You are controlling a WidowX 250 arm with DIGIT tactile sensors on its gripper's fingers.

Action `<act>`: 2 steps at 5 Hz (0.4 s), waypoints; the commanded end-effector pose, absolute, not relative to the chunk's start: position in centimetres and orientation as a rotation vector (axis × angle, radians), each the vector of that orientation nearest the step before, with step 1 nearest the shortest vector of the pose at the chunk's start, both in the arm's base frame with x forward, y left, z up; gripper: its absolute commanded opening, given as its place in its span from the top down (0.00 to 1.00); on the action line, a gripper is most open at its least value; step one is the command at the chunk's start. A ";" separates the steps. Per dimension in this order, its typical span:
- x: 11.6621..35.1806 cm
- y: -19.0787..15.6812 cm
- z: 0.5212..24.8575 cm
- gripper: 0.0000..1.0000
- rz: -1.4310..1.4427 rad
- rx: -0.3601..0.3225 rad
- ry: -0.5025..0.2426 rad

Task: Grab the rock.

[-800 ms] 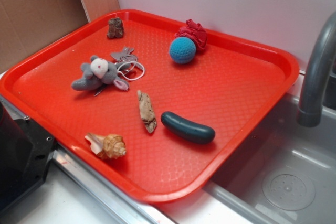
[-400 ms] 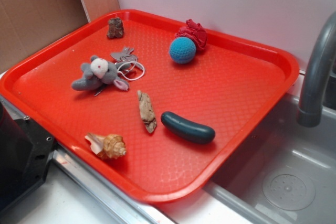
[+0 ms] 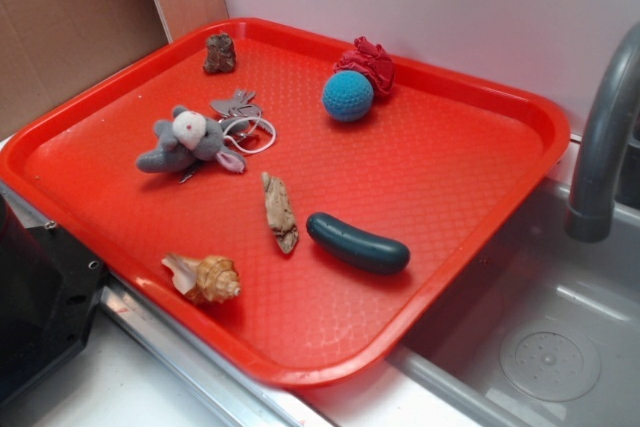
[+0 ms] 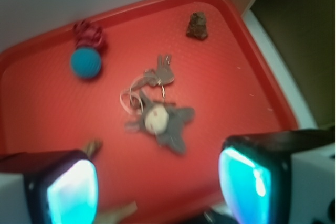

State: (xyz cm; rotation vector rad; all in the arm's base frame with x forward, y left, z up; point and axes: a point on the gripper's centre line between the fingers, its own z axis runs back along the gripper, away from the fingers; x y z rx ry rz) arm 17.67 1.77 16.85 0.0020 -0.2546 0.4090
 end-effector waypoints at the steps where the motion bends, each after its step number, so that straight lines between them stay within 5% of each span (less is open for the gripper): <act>1: 24.8 4.5 14.3 0.00 0.500 0.013 -0.334; 2: 27.5 7.9 13.1 0.00 0.555 0.047 -0.327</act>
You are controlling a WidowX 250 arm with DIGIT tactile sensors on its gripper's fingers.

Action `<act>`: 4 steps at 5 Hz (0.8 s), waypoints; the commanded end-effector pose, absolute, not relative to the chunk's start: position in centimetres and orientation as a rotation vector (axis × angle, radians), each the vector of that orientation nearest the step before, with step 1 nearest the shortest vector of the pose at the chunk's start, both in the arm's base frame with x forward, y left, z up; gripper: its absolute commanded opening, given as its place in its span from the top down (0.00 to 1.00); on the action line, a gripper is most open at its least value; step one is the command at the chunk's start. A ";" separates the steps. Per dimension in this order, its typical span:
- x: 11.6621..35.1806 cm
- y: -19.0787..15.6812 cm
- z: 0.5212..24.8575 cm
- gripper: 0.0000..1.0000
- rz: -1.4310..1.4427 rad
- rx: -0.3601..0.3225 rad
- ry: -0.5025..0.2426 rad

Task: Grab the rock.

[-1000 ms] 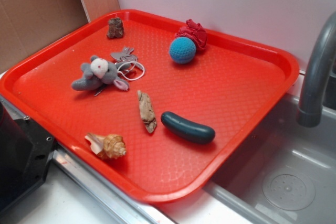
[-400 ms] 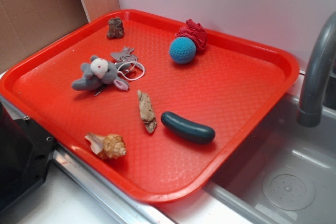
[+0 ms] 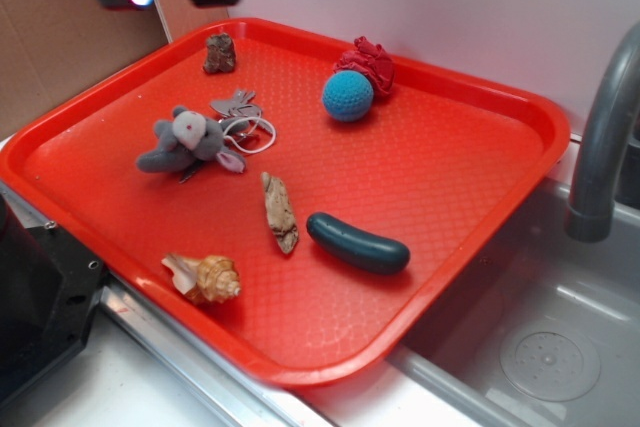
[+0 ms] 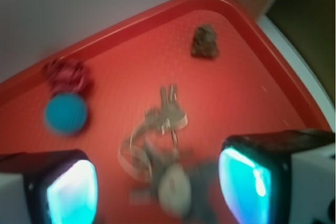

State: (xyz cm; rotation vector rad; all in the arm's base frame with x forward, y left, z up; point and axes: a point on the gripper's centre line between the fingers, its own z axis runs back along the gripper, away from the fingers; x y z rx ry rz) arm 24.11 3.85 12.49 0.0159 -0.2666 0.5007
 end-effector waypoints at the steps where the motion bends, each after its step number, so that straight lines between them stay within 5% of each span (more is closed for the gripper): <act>1: 29.2 9.8 11.9 0.00 0.565 0.091 -0.306; 4: 28.7 14.7 8.5 0.00 0.587 0.190 -0.245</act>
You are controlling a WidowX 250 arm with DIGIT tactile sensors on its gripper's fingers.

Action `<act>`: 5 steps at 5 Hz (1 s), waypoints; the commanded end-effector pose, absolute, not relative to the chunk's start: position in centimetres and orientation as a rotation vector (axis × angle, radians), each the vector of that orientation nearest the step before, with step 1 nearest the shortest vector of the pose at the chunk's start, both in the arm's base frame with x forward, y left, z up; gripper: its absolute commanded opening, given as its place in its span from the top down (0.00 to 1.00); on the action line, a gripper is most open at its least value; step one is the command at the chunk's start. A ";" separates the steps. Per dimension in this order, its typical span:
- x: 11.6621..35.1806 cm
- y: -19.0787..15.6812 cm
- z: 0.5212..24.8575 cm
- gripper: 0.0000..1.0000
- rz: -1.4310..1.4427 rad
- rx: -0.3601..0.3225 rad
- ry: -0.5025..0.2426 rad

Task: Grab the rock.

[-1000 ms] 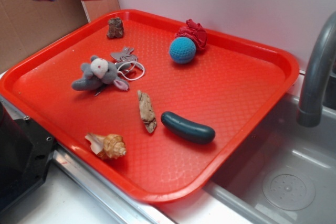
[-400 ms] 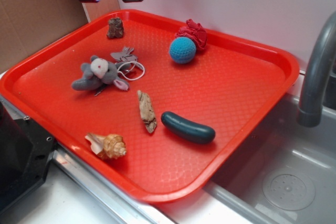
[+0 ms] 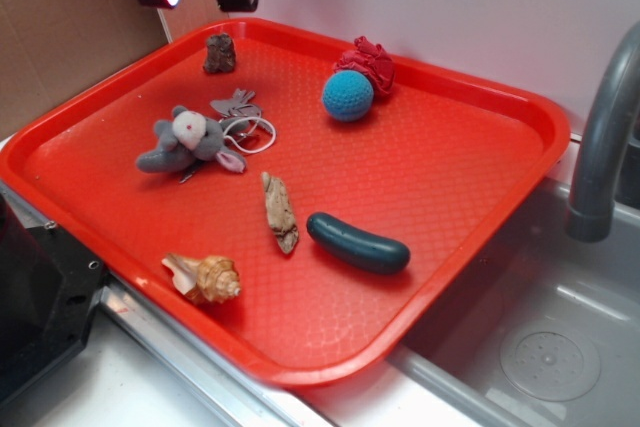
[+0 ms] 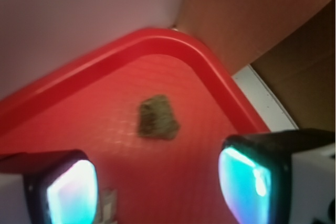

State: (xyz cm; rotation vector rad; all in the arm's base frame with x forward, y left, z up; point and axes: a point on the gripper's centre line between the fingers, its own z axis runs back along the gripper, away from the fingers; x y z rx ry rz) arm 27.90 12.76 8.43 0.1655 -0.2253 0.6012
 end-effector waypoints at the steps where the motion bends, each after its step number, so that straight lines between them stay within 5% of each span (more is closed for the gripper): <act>1: 29.7 14.8 6.8 0.00 0.549 0.203 -0.208; 3: 30.6 14.2 4.3 0.00 0.514 0.188 -0.163; 4: 30.5 14.3 3.7 1.00 0.528 0.191 -0.156; 5: 30.2 14.3 4.2 1.00 0.533 0.187 -0.171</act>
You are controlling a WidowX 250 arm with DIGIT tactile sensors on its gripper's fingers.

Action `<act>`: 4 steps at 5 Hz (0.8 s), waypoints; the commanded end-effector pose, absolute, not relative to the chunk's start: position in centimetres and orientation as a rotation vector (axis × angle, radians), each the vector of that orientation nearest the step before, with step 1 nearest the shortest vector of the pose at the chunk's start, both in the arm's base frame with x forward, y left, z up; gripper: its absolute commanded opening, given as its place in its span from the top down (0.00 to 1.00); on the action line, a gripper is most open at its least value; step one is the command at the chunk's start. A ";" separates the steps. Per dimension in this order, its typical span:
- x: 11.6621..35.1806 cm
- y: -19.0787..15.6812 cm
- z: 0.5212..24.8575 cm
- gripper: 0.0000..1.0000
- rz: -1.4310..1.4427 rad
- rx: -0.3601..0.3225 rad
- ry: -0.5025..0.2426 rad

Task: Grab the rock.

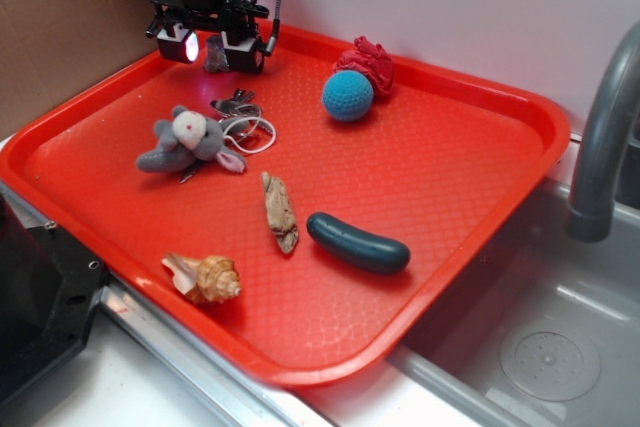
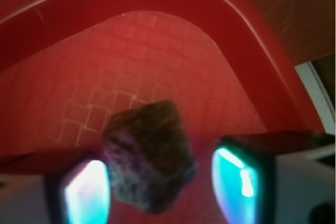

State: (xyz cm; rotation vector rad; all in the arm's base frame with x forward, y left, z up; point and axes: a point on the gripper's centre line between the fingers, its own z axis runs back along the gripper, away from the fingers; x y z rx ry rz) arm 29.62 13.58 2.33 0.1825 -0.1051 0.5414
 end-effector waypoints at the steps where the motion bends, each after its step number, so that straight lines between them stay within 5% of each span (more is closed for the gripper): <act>1: 28.9 13.8 7.8 1.00 0.508 0.115 -0.204; 2: 25.9 11.5 12.6 1.00 0.429 -0.076 -0.201; 4: 19.0 7.2 23.0 1.00 0.261 -0.158 -0.098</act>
